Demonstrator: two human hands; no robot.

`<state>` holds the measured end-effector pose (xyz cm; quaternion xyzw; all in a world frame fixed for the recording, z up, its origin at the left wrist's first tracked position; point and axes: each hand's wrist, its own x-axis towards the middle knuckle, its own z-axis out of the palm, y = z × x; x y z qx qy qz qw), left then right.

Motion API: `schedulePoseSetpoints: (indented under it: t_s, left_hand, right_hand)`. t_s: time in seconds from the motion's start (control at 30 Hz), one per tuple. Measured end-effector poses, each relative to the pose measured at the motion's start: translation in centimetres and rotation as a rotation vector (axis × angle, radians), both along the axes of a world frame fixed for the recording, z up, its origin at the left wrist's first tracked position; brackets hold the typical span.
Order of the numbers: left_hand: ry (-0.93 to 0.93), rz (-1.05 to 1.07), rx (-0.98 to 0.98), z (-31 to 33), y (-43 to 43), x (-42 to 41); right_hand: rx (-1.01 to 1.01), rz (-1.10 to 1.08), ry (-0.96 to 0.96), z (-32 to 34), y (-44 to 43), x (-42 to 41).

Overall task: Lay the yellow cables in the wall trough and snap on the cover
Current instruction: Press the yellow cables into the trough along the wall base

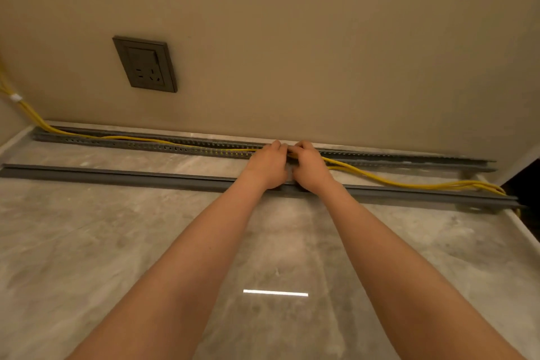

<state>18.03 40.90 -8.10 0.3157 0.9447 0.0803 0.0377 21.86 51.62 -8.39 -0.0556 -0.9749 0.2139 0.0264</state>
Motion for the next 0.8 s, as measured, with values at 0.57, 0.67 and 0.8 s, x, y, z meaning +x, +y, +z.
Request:
schedulePoseSetpoints:
  t_s: [0.57,0.67,0.8]
  left_hand:
    - [0.010,0.133,-0.294,1.3,3.2,1.5]
    - [0.013,0.171,-0.325,1.3,3.6,1.8]
    - [0.016,0.209,-0.324,1.1,4.1,2.0]
  right_hand:
    - [0.302,-0.213,0.001,-0.5,7.0,3.3]
    - [0.357,-0.208,-0.029,-0.5,6.7,2.9]
    - [0.503,-0.109,-0.032,-0.3,6.8,2.4]
